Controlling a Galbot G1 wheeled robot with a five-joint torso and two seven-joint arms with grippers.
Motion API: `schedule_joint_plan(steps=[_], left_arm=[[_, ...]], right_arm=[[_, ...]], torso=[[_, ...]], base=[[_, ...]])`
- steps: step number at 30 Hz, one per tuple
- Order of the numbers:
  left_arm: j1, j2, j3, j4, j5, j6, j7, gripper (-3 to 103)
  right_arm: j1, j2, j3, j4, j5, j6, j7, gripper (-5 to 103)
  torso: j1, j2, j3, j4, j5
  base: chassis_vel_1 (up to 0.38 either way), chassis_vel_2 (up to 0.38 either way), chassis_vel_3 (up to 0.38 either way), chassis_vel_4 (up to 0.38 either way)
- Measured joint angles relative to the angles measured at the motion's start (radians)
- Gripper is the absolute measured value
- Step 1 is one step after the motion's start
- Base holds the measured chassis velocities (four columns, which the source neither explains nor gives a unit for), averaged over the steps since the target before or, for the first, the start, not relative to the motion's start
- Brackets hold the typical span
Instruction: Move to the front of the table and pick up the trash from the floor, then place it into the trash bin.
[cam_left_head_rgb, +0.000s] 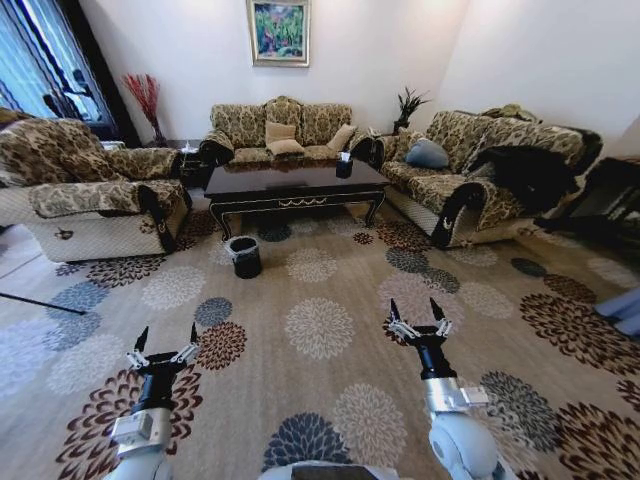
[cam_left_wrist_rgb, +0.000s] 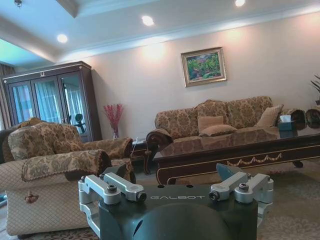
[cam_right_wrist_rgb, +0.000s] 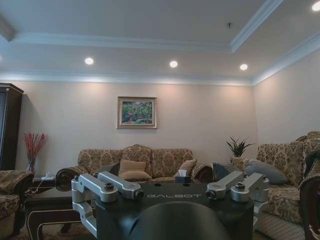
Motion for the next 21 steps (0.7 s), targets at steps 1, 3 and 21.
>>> schedule_joint_plan(steps=[1, 3, 21], left_arm=[[0.0, 0.0, 0.0, 0.0, 0.0, 0.0, 0.0, 100], [0.0, 0.0, 0.0, 0.0, 0.0, 0.0, 0.0, 100], [0.0, 0.0, 0.0, 0.0, 0.0, 0.0, 0.0, 100]], right_arm=[[0.0, 0.0, 0.0, 0.0, 0.0, 0.0, 0.0, 100], [0.0, 0.0, 0.0, 0.0, 0.0, 0.0, 0.0, 100], [0.0, 0.0, 0.0, 0.0, 0.0, 0.0, 0.0, 100]], torso=[[0.003, 0.007, 0.004, 0.0, 0.0], [0.005, 0.012, 0.007, 0.0, 0.0], [0.042, 0.098, 0.056, 0.0, 0.0]], base=[[0.0, 0.0, 0.0, 0.0], [0.0, 0.0, 0.0, 0.0], [0.0, 0.0, 0.0, 0.0]])
